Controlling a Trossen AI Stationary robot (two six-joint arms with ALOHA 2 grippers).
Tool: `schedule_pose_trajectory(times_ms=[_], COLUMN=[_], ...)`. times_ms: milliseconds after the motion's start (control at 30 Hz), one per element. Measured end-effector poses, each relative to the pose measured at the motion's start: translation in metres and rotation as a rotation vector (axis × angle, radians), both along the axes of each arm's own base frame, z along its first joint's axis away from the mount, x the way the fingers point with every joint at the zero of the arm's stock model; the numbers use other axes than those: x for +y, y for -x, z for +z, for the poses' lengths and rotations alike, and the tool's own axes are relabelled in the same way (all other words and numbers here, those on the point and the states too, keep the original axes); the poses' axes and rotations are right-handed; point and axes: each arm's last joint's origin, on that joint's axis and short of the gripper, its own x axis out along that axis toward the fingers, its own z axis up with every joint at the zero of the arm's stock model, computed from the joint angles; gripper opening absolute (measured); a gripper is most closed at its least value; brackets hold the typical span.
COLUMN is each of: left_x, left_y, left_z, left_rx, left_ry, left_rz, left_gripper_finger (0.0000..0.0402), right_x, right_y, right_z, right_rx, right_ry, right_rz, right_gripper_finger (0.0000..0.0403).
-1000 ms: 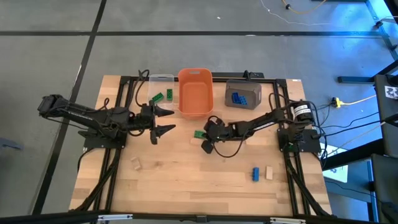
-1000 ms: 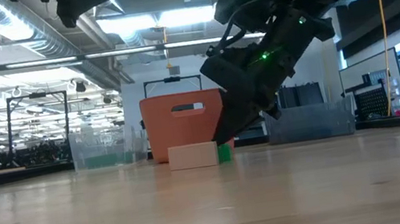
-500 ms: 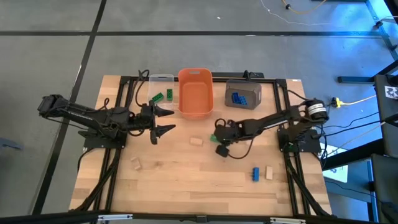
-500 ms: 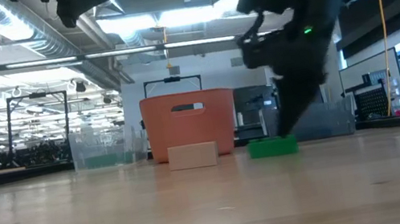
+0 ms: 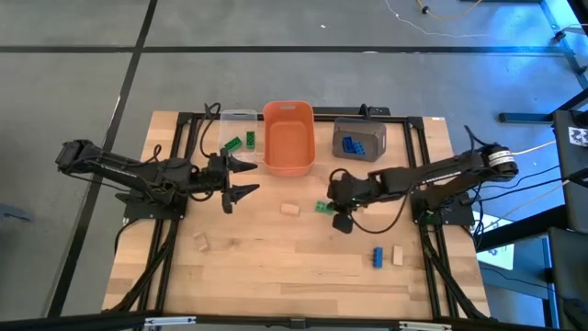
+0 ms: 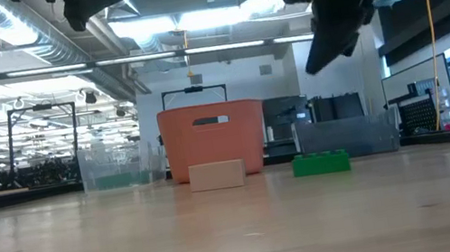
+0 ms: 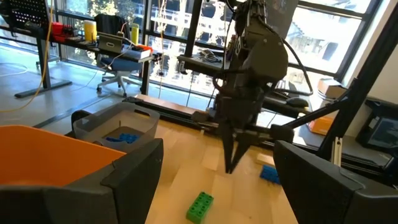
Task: Sort & place blocks by color
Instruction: Put the green game piece into the transparent bin
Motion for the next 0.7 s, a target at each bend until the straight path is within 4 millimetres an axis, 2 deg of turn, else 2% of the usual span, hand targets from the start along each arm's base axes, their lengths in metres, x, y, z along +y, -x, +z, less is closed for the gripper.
schedule_pose_trajectory(times_ms=[67, 167, 333, 500, 600, 700], left_x=[0.0, 0.0, 0.0, 0.0, 0.0, 0.001], left_y=[0.0, 0.0, 0.0, 0.0, 0.0, 0.0], left_z=[0.0, 0.0, 0.0, 0.001, 0.002, 0.002], left_rx=[0.0, -0.001, -0.004, -0.012, -0.017, -0.019], left_ry=[0.0, 0.0, 0.001, 0.002, 0.004, 0.005], left_rz=[0.0, 0.0, 0.002, 0.002, 0.006, 0.019], left_gripper_finger=[0.0297, 0.0297, 0.0297, 0.0297, 0.0297, 0.0297], right_x=[0.001, 0.003, 0.005, 0.003, 0.002, 0.002], right_y=[0.0, -0.002, -0.012, -0.026, -0.03, -0.033], right_z=[0.001, -0.005, -0.025, -0.054, -0.072, -0.086], right_rx=[-0.002, 0.031, 0.087, 0.132, 0.185, 0.223], right_ry=[-0.035, -0.08, -0.073, 0.07, 0.13, 0.127], right_rz=[0.026, 0.066, 0.084, 0.06, 0.024, 0.01], right_gripper_finger=[0.004, 0.0087, 0.0207, 0.0316, 0.0348, 0.0354])
